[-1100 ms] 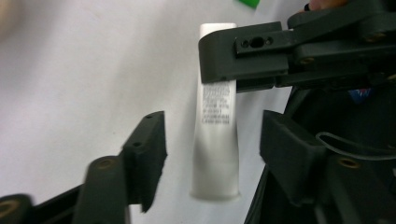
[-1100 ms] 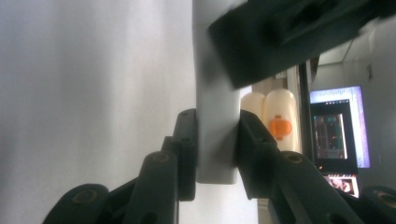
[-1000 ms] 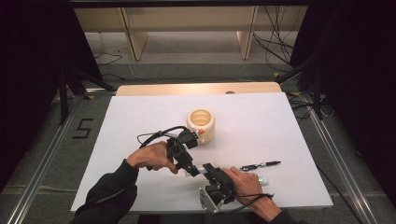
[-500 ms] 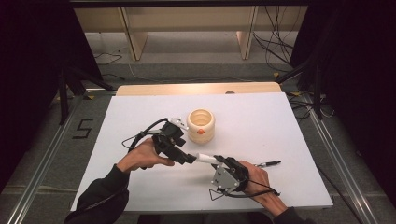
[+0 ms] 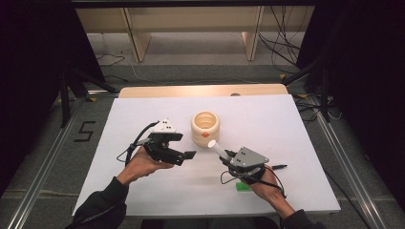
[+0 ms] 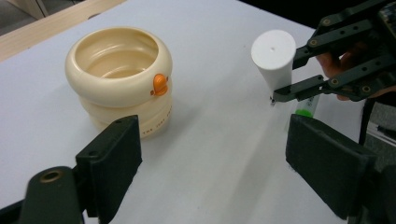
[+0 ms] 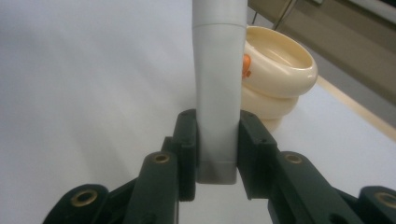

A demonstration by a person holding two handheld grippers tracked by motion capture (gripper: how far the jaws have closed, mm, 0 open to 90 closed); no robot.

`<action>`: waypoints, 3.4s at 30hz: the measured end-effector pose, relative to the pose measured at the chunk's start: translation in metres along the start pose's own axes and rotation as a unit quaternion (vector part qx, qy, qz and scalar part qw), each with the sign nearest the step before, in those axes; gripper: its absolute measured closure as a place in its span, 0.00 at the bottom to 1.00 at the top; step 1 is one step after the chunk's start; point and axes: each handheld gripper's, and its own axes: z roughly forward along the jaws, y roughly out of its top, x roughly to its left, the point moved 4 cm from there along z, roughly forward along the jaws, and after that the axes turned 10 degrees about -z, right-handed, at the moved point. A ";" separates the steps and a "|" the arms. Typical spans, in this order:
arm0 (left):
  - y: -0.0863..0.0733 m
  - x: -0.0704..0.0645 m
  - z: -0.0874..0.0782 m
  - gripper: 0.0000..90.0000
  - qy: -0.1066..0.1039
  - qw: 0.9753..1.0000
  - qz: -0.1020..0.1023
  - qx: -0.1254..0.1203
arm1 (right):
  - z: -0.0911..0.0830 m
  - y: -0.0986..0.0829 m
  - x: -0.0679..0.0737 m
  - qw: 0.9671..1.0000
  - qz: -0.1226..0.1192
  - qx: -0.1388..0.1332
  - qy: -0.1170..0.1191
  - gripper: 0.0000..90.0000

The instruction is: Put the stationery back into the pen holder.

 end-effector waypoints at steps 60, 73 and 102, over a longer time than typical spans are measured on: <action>-0.056 0.019 -0.036 0.20 0.089 0.990 -0.033 -0.107 | 0.086 0.053 -0.075 0.976 0.217 -0.032 0.007 0.79; -0.059 0.016 -0.037 0.20 0.087 0.989 -0.041 -0.114 | 0.106 0.050 -0.075 0.974 0.225 0.000 -0.004 0.79; -0.061 0.015 -0.034 0.20 0.081 0.990 -0.047 -0.103 | 0.093 0.062 -0.089 0.964 0.260 -0.048 0.004 0.56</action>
